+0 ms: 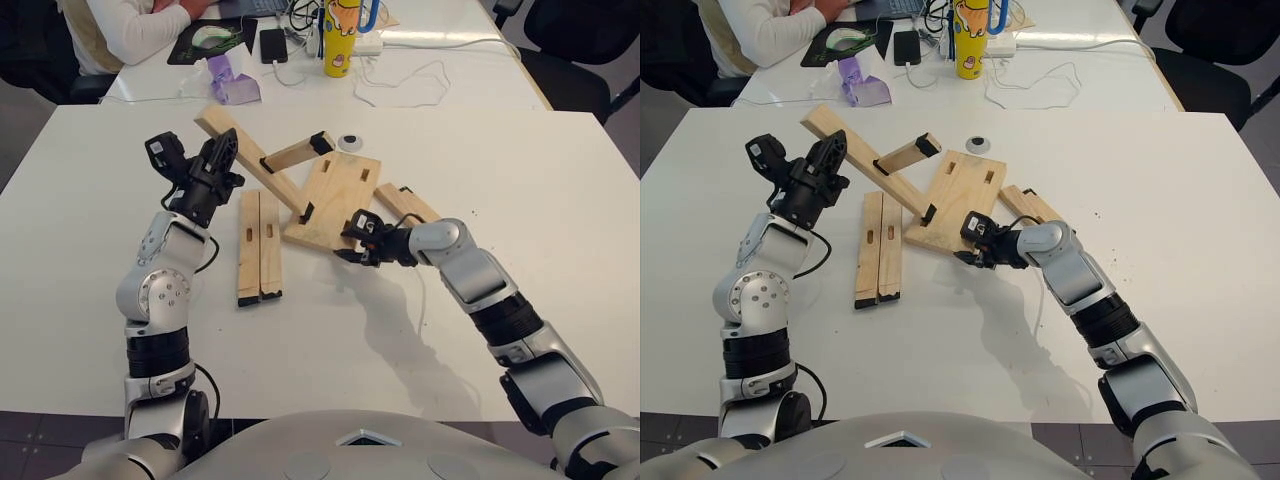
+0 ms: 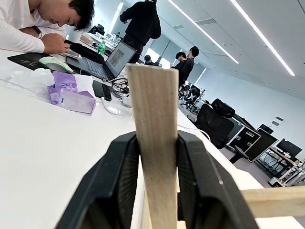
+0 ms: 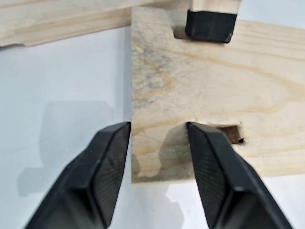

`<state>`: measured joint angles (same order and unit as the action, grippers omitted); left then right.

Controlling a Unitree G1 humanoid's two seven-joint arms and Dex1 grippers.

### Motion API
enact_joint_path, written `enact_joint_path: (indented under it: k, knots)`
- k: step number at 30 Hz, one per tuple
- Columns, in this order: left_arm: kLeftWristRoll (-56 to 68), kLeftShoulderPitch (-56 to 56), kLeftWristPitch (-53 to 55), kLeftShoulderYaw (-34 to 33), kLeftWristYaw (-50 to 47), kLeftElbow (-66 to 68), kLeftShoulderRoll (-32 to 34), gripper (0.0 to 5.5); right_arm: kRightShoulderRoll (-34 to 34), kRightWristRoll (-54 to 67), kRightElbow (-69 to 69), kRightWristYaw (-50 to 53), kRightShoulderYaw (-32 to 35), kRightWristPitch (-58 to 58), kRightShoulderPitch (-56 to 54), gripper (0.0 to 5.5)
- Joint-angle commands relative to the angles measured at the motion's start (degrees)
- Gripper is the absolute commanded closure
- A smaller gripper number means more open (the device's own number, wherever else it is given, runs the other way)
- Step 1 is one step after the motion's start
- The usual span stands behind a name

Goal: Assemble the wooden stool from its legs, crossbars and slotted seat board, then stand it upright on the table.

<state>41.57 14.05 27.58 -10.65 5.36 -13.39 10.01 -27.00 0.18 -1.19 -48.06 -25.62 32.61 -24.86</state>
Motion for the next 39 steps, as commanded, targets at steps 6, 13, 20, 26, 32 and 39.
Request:
enact_joint_path:
  k: [6, 13, 20, 26, 32, 39]
  knots:
    - [0.28, -2.33, 3.54, -1.30, -0.79, -4.18, 0.65, 4.44, -0.52, -1.20, -1.07, 0.13, -0.97, 1.35, 2.15, 3.52]
    - [-0.05, -5.55, 4.78, -1.21, -2.29, -6.95, -0.64, 4.44, -1.02, -1.33, -1.34, 0.18, -0.68, 1.53, 2.27, 3.52]
    - [0.53, -5.23, 8.27, -1.64, -2.96, -9.70, 1.27, 4.44, -1.05, -1.38, -1.46, 0.20, -0.66, 1.61, 2.13, 3.52]
    - [2.47, -2.77, 11.43, -2.80, -4.74, -12.31, 2.12, 4.44, -0.94, -1.48, -1.55, 0.40, -0.74, 1.56, 2.14, 3.52]
    - [5.83, 0.32, 15.00, -5.26, -8.49, -14.02, 2.03, 4.44, -0.96, -1.59, -1.55, 0.54, -0.85, 1.54, 2.20, 3.52]
    - [8.78, 2.31, 17.68, -5.83, -12.05, -14.42, 1.16, 4.44, -0.96, -1.76, -1.60, 0.66, -1.00, 1.47, 2.20, 3.52]
